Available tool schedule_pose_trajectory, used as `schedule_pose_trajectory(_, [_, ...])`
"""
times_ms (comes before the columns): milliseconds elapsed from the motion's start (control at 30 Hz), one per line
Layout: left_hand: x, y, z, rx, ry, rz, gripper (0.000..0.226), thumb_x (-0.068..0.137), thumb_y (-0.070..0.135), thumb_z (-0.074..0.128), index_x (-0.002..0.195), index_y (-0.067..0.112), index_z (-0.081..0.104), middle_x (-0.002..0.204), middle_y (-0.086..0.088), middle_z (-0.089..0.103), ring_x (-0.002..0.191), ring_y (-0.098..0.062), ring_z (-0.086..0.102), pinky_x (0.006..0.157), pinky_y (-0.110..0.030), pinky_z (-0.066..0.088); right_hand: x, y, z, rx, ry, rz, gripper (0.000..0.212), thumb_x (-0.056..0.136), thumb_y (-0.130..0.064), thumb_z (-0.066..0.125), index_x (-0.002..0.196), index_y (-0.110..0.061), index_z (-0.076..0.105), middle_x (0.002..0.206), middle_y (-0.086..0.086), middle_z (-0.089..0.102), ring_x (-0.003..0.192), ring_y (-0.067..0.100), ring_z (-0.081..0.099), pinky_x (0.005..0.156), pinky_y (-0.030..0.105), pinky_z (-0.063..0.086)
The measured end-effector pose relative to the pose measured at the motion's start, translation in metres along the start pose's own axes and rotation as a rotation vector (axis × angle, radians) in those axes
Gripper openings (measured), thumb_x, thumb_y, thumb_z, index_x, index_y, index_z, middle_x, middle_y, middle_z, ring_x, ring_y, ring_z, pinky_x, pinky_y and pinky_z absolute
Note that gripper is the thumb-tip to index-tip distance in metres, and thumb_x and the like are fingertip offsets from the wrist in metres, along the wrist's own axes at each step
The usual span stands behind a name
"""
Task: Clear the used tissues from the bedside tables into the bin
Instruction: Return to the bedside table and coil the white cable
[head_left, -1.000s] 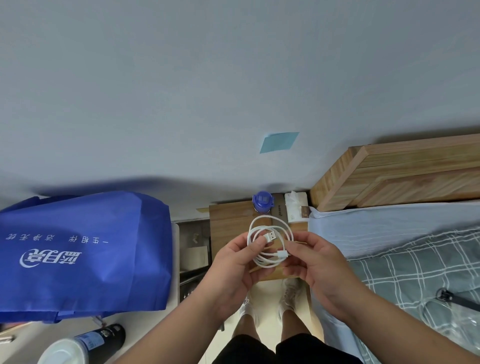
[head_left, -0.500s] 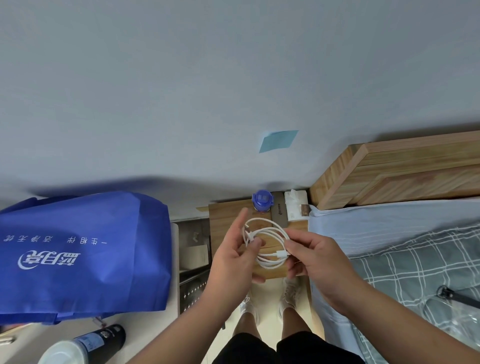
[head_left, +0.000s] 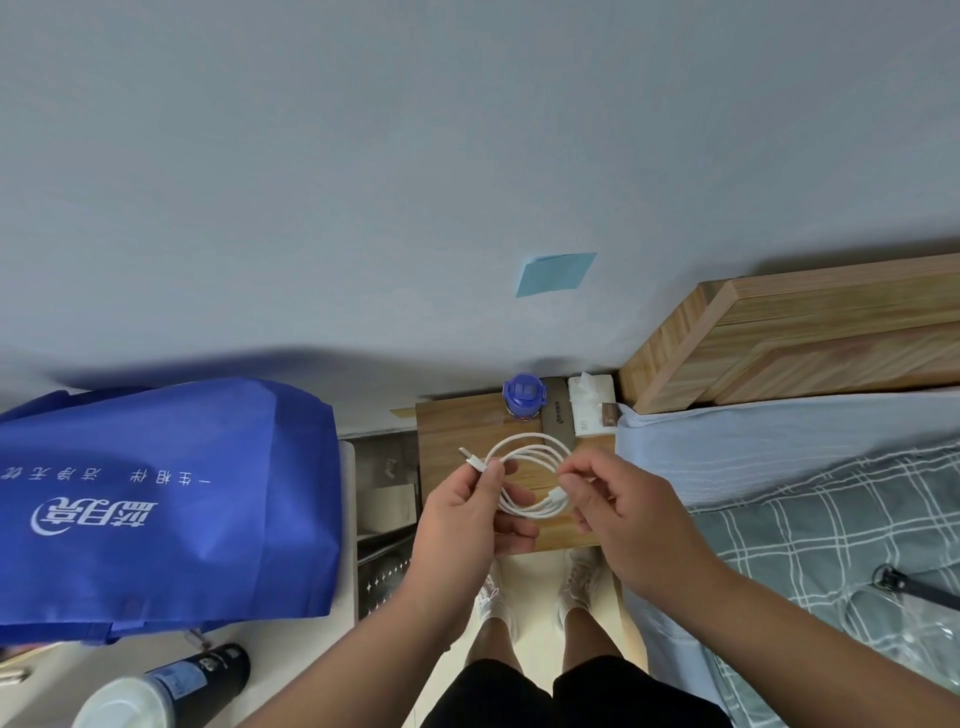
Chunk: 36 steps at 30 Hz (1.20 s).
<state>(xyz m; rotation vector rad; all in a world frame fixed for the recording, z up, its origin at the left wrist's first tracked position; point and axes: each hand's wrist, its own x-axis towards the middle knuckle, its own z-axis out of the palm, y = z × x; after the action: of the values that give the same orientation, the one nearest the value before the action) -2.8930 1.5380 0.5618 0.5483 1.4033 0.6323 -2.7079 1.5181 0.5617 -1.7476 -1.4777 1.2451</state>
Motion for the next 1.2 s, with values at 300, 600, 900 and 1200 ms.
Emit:
schedule_pose_trajectory(300, [0.002, 0.000, -0.002, -0.139, -0.039, -0.083, 0.032, 0.111, 0.031, 0.051, 0.118, 0.009, 0.073, 0.093, -0.011, 0.079, 0.070, -0.023, 0.074, 0.060, -0.029, 0.063, 0.007, 0.010, -0.008, -0.218, -0.148, 0.044, 0.011, 0.092, -0.045, 0.068, 0.089, -0.043, 0.058, 0.084, -0.015, 0.068, 0.079, 0.004, 0.064, 0.066, 0.021, 0.049])
schedule_pose_trajectory(600, [0.010, -0.001, -0.004, -0.276, -0.055, -0.118, 0.027, 0.111, 0.024, 0.050, 0.116, 0.004, 0.068, 0.093, -0.011, 0.080, 0.063, -0.018, 0.073, 0.055, -0.025, 0.062, 0.008, 0.014, 0.005, 0.613, 0.075, 0.357, 0.010, 0.101, -0.005, 0.063, 0.095, -0.012, 0.061, 0.085, 0.016, 0.080, 0.082, 0.033, 0.080, 0.068, 0.036, 0.067])
schedule_pose_trajectory(900, [0.021, -0.029, 0.010, -0.130, 0.001, -0.035, 0.024, 0.110, 0.027, 0.054, 0.121, 0.014, 0.071, 0.105, -0.013, 0.082, 0.079, -0.022, 0.076, 0.076, -0.034, 0.067, 0.016, 0.027, 0.029, 0.802, 0.276, 0.629, 0.011, 0.101, -0.022, 0.066, 0.110, -0.015, 0.065, 0.085, 0.009, 0.081, 0.074, 0.022, 0.079, 0.064, 0.032, 0.063])
schedule_pose_trajectory(1200, [0.086, -0.092, 0.001, -0.096, 0.048, -0.219, 0.025, 0.107, 0.015, 0.062, 0.131, 0.012, 0.069, 0.117, -0.024, 0.078, 0.097, -0.028, 0.074, 0.098, -0.046, 0.062, 0.042, 0.097, 0.068, 0.827, 0.176, 0.833, 0.017, 0.093, -0.010, 0.077, 0.108, -0.006, 0.075, 0.102, 0.014, 0.080, 0.090, 0.021, 0.080, 0.078, 0.026, 0.064])
